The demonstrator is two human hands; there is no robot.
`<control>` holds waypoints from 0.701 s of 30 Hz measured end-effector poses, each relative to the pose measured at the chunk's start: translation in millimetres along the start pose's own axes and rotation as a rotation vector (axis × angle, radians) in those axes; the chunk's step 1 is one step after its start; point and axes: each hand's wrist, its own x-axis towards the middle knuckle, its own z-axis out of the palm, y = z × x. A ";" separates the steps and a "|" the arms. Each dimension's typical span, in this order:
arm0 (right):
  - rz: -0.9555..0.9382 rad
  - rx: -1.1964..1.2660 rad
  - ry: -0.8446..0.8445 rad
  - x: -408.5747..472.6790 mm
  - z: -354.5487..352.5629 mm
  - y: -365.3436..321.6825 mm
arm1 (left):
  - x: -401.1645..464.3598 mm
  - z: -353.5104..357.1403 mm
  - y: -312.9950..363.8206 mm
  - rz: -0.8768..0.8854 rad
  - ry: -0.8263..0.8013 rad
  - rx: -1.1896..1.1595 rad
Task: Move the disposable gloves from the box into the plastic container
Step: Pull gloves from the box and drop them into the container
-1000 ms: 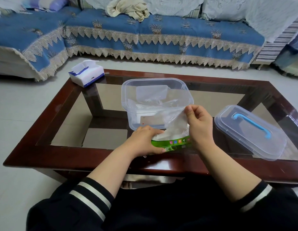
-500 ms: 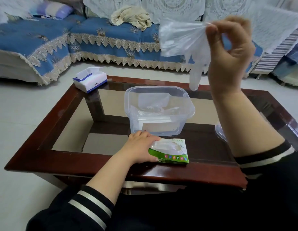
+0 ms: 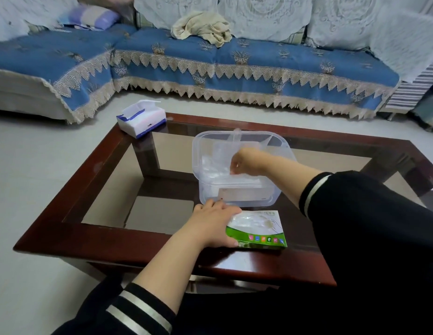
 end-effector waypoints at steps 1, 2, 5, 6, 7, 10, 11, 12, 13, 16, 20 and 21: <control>0.023 -0.020 -0.067 5.6 5.7 1.4 | 1.0 -0.4 -0.3 0.000 -0.005 0.000; 0.041 -0.029 -0.131 8.8 9.6 2.4 | 1.4 -0.7 -0.2 0.001 -0.009 0.000; 0.086 -0.011 -0.298 12.9 14.4 7.4 | 2.1 -1.5 0.7 0.000 -0.017 0.010; 0.088 0.000 -0.326 13.6 14.2 9.3 | 2.5 -2.1 0.9 0.001 -0.018 0.013; 0.084 0.021 -0.329 12.1 13.8 10.2 | 2.5 -2.0 1.7 0.001 -0.020 0.014; 0.067 0.194 -0.207 3.9 2.5 7.8 | 3.0 -3.0 3.0 0.005 -0.017 0.016; 0.064 0.257 -0.124 -2.0 -5.6 5.5 | 3.3 -3.1 3.4 0.008 -0.016 0.013; 0.053 0.287 -0.009 -9.6 -15.2 2.8 | 2.9 -2.7 3.8 0.010 -0.015 0.010; 0.029 0.301 0.131 -19.0 -24.9 0.3 | 2.9 -2.3 4.3 0.012 -0.014 0.007; -0.116 0.411 0.608 -66.4 -38.0 -11.1 | 3.0 -1.3 5.4 0.013 -0.008 0.005; -0.178 0.392 0.680 -139.7 8.1 -32.4 | 4.4 -0.5 5.1 0.003 0.009 -0.019; -0.108 0.307 0.577 -147.7 27.7 -32.4 | 3.8 0.1 5.5 0.001 0.015 -0.027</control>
